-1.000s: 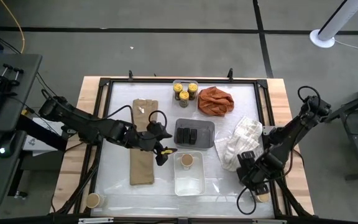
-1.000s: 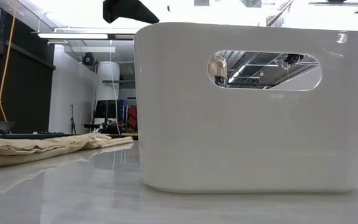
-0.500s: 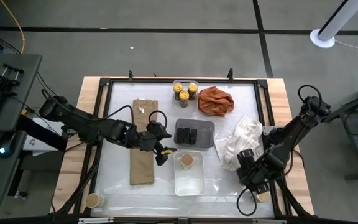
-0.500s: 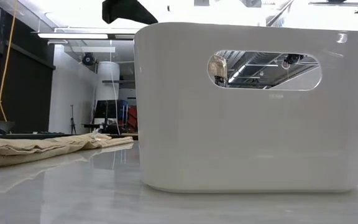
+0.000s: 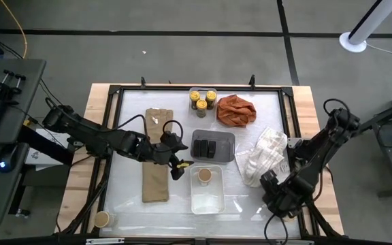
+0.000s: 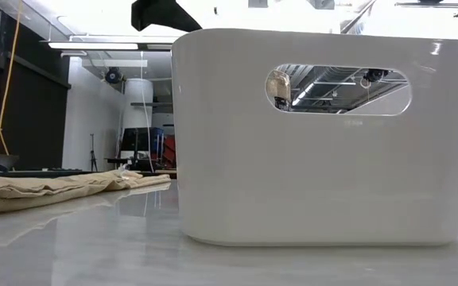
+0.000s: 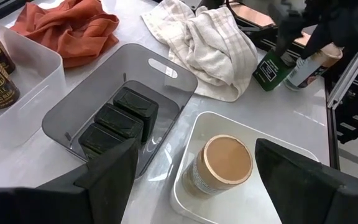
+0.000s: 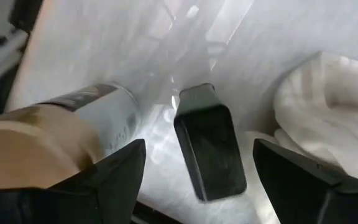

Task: Sort spices by type
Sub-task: Put the black seasoning can into the black bin

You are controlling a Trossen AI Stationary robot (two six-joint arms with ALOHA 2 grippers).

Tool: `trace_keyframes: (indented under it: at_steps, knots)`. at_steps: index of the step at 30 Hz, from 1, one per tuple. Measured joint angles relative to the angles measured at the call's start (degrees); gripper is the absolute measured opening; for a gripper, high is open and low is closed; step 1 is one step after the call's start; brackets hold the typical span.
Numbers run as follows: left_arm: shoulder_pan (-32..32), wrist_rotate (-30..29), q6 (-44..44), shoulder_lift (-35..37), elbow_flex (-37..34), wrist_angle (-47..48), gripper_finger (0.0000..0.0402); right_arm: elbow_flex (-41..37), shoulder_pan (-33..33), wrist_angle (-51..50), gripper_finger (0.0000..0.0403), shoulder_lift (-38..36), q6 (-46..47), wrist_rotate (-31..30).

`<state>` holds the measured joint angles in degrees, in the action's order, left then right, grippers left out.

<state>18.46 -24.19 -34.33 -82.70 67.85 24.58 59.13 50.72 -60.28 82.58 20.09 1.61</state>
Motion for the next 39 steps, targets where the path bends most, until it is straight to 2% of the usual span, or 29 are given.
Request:
trace_keyframes:
  at_steps: [9, 13, 19, 22, 25, 27, 29, 34, 37, 39]
  knots:
    - [0.0, -0.09, 0.0, -0.01, 0.0, 0.02, 0.031, 0.0, -0.09, 0.51, 0.0278, 6.29, -1.68, -1.2]
    - [0.0, -0.08, 0.0, -0.01, 0.0, 0.02, 0.031, 0.0, -0.09, 0.57, 0.0235, 6.87, -0.66, -1.82]
    - [0.0, -0.07, -0.02, -0.02, 0.0, 0.02, 0.031, 0.02, -0.13, 0.79, 0.0123, 6.87, -0.17, -0.43]
    - [0.11, 1.52, 0.64, 0.0, 0.0, 0.27, 0.031, 1.58, -0.75, -0.23, 0.0119, 6.89, 2.18, 1.25]
    - [0.14, 4.43, 3.63, 0.46, -0.02, 2.66, 0.031, 6.7, -2.45, -2.58, 0.0119, 6.89, 4.29, 1.82]
    - [0.15, 3.88, 3.74, 1.05, -0.02, 5.09, 0.031, 11.89, -4.28, -4.19, 0.0119, 6.89, 5.84, 0.21]
    - [-0.1, 2.54, 3.52, 1.39, -0.02, 7.87, 0.031, 17.86, -6.78, -4.57, 0.0119, 6.86, 8.23, -4.01]
    - [-1.02, -0.68, 3.33, 1.38, -0.04, 11.03, 0.031, 29.69, -15.83, -5.41, 0.0119, 6.72, 19.69, -19.93]
    - [-1.68, -0.89, 3.09, 1.38, -0.04, 11.14, 0.031, 32.47, -23.62, -9.33, 0.0119, 6.72, 28.57, -22.37]
    - [-1.99, -0.98, 3.11, 1.38, -0.04, 11.17, 0.031, 32.66, -29.41, -10.99, 0.0119, 6.72, 33.85, -20.43]
